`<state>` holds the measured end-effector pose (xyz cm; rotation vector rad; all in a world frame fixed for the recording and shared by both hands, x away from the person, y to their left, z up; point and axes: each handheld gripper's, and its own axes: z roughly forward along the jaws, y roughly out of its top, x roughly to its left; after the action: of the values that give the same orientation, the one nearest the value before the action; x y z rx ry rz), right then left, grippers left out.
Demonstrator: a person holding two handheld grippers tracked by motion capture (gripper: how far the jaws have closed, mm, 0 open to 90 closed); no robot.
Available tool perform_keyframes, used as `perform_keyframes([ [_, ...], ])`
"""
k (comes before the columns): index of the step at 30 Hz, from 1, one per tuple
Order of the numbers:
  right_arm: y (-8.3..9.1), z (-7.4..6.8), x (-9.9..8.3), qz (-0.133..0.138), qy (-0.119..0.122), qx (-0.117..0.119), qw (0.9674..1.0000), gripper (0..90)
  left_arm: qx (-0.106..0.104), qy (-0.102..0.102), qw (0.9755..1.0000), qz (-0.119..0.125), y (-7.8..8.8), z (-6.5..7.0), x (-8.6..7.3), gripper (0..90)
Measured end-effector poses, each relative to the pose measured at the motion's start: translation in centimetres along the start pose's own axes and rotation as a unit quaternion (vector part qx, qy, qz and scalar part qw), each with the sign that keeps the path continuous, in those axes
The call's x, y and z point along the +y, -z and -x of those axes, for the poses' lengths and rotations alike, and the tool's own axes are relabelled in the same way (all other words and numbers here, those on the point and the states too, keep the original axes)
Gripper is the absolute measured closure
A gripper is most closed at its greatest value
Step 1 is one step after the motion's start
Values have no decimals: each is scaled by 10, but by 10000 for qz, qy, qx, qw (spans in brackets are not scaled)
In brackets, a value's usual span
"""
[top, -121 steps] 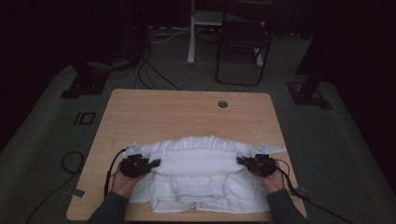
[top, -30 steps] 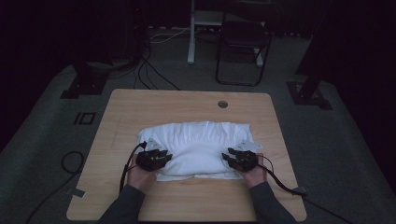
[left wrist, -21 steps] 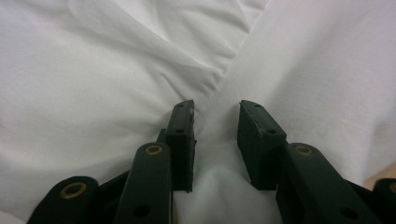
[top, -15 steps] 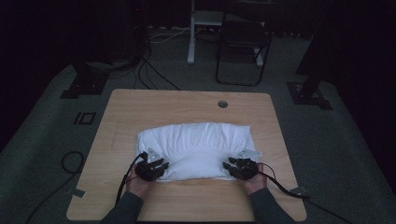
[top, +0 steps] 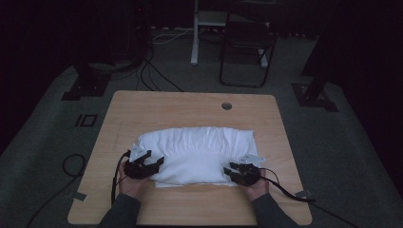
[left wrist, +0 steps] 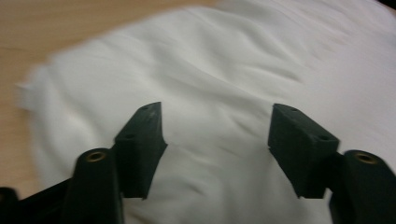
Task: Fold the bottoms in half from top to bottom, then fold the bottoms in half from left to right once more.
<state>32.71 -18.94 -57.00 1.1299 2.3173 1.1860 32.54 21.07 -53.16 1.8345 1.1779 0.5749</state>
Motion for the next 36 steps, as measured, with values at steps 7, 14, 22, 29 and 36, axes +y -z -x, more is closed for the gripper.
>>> perform_keyframes([
  [7,-1,0,0,19,39,8,10000,592,675,541,9955,-381,-17,-30,-6,251],
  [14,0,0,-1,30,57,17,10000,588,795,606,9924,-724,-27,-34,-12,181],
  [22,0,0,-1,42,66,62,9999,579,1041,717,9880,-891,-30,-41,-15,68],
  [29,0,1,-2,73,56,100,9999,574,1172,596,9870,-928,-31,-35,-17,41],
  [36,0,1,-2,73,51,98,9999,572,937,507,9917,-717,-28,-26,-18,357],
])
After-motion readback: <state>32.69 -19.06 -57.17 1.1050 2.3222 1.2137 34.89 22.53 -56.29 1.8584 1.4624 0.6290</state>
